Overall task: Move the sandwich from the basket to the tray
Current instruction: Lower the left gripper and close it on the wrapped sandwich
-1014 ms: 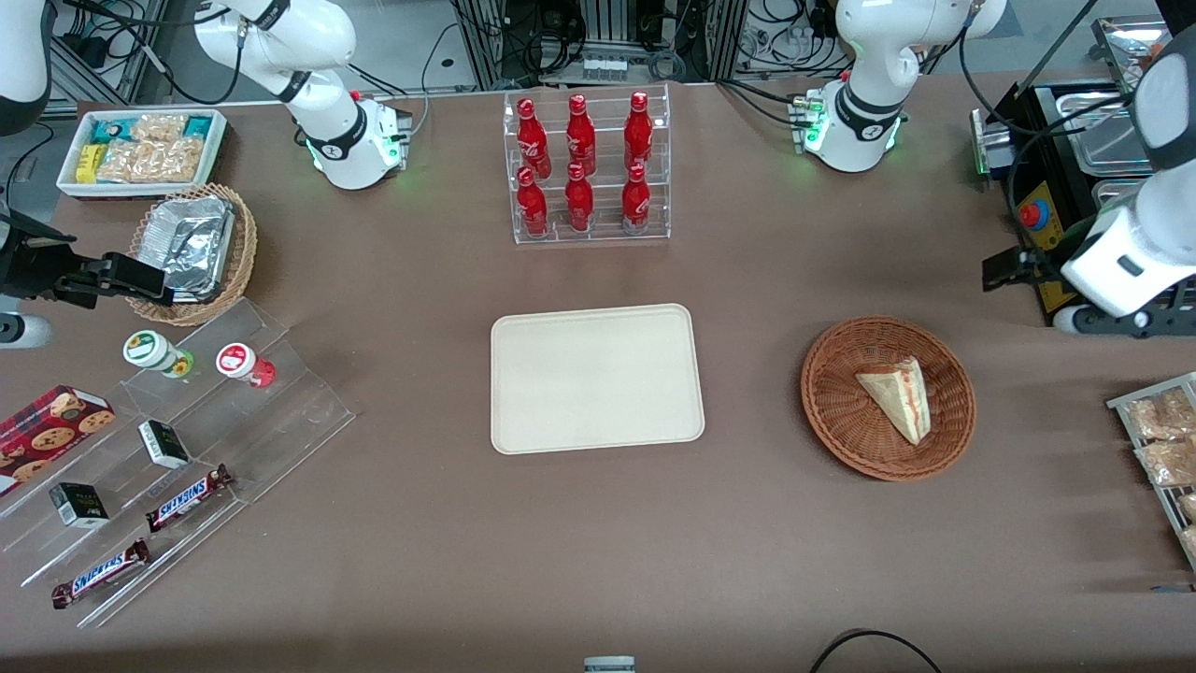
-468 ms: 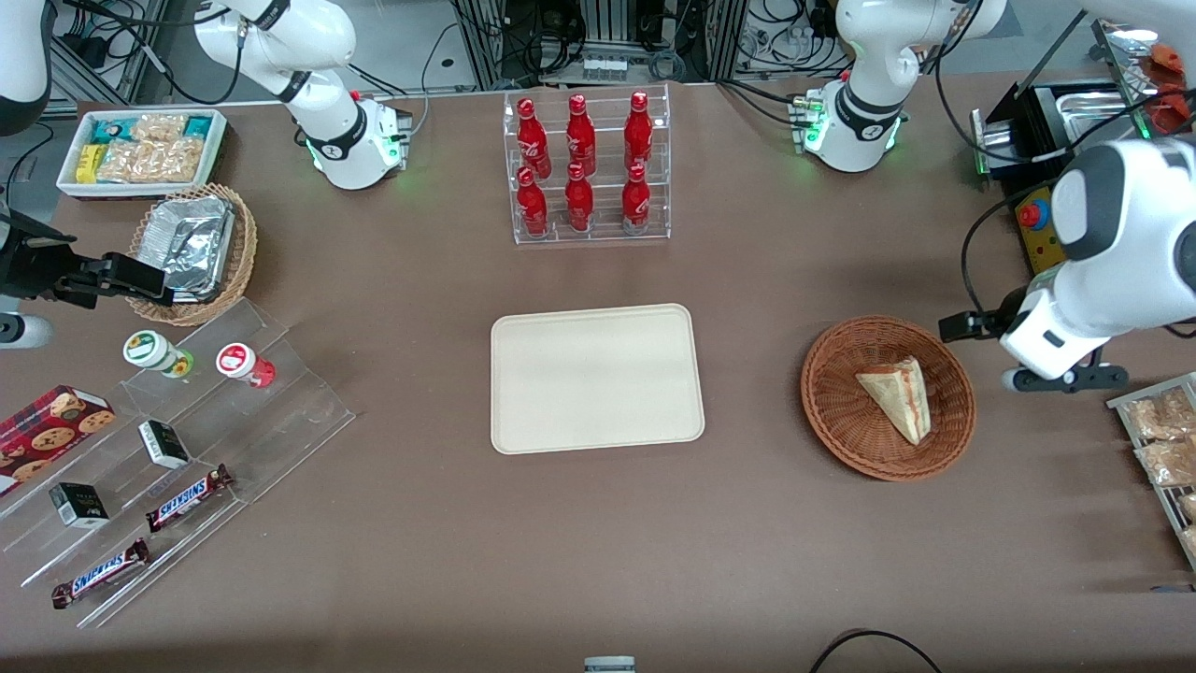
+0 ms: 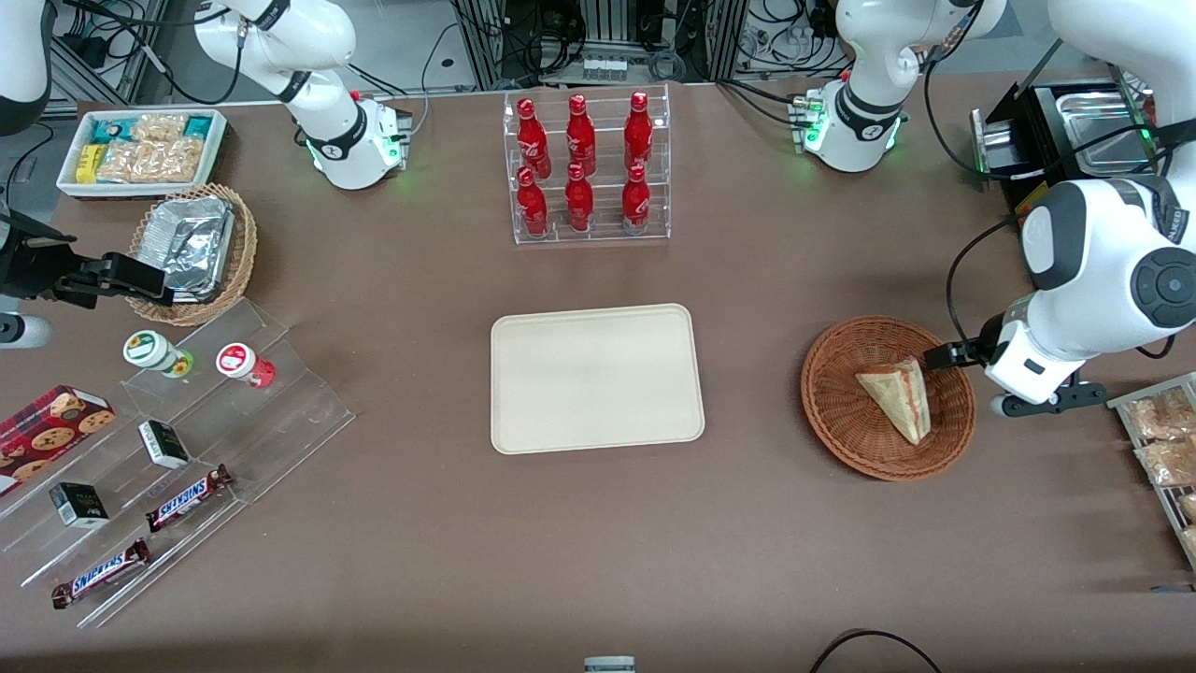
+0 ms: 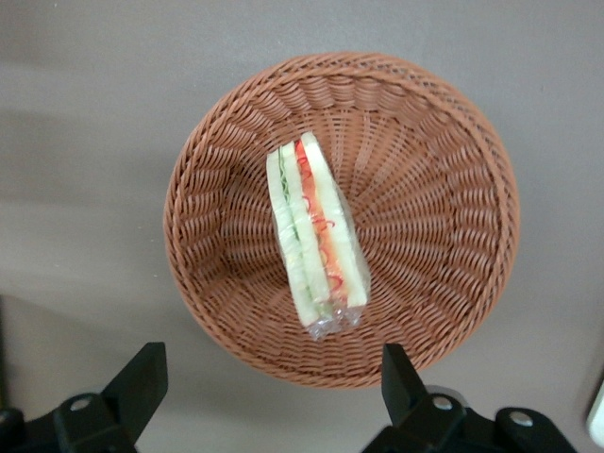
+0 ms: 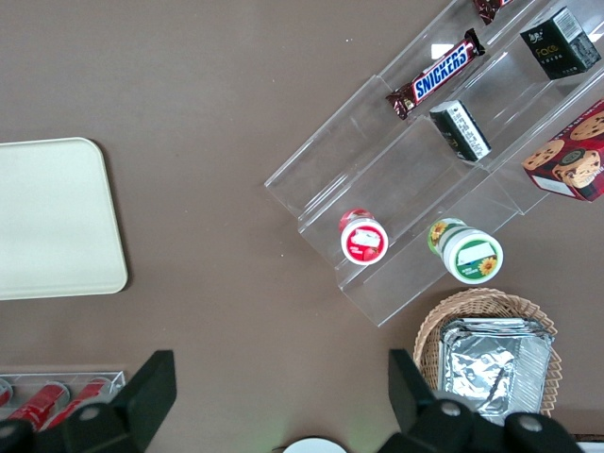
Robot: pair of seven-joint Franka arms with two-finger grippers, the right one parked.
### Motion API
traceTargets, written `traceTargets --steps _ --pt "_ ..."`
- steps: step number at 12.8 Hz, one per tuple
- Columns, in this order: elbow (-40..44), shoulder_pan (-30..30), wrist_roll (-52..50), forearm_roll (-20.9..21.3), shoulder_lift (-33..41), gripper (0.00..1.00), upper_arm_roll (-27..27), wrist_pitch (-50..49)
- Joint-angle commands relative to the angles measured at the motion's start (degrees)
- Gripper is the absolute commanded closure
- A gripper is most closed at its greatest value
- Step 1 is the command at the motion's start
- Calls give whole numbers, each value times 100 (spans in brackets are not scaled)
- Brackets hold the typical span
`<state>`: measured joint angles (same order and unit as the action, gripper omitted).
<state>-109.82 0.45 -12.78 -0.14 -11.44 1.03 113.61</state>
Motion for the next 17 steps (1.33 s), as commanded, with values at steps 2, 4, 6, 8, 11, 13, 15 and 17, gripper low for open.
traceTargets --steps 2,4,6,8,11,13,15,17 --pt "-66 16 -743 -415 28 0 11 276" --pt "-101 16 -1005 -557 -16 0 11 355" --pt "-590 16 -1095 -558 132 0 11 791" --pt "-1032 8 -1130 -549 239 0 20 1338" --pt "-1190 -45 -1533 -549 212 0 20 1602" --pt "-1357 -71 -1762 -549 195 0 29 1848" --pt "-1542 -98 -2087 -531 168 0 46 2156" --pt "-1560 -159 -2132 -540 98 0 46 2218"
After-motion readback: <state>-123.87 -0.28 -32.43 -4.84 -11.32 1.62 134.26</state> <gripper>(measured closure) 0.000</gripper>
